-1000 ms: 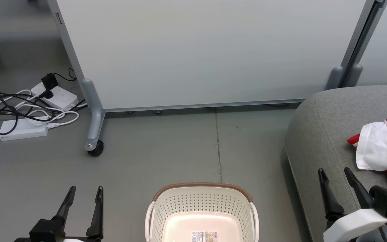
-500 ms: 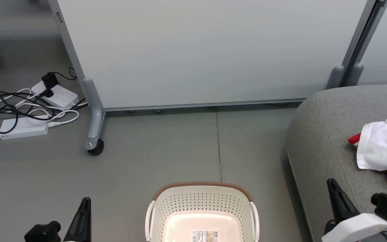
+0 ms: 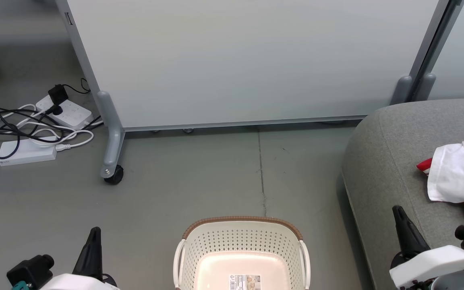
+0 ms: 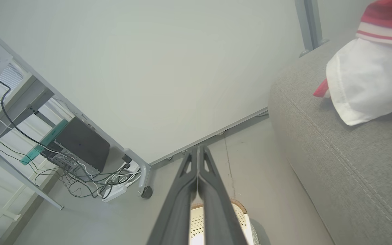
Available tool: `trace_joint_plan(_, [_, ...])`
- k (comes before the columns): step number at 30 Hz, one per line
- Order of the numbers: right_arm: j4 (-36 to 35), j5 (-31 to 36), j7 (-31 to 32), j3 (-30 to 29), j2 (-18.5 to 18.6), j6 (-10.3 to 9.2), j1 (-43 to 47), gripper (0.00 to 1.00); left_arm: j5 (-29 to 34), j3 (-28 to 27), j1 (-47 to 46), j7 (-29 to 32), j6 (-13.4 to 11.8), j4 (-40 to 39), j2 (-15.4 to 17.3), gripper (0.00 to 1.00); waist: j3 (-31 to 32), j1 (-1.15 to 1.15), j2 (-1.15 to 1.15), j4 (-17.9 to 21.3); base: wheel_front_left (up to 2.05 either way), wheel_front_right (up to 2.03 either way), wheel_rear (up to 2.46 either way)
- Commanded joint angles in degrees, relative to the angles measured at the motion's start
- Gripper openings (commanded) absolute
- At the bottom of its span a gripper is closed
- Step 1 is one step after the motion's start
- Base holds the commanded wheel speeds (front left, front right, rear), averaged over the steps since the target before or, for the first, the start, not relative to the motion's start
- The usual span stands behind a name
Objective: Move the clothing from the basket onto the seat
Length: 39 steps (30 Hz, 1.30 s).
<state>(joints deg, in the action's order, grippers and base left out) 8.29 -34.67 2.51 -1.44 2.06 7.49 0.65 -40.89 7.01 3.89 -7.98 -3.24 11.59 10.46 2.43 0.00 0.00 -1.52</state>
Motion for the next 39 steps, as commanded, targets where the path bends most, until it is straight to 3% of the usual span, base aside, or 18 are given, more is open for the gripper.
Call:
trace_joint_plan(1, [-0.38, -2.46, 0.17, -0.26, 0.47, 0.00, -1.92, 0.00, -2.16, -1.16, -2.36, 0.51, 0.63, -0.55, 0.32, 0.00, -0.05, 0.00, 0.00, 0.03, 0.00, 0.00, 0.00])
trace_joint_plan(39, [4.91, -29.58, 1.42, -1.08, 0.76, 0.01, -7.00, 0.00, -26.02, -9.13, -7.47, 8.02, 5.68, 1.89, -3.47, 0.00, -1.14, 0.00, 0.00, 0.58, 0.00, 0.00, 0.00])
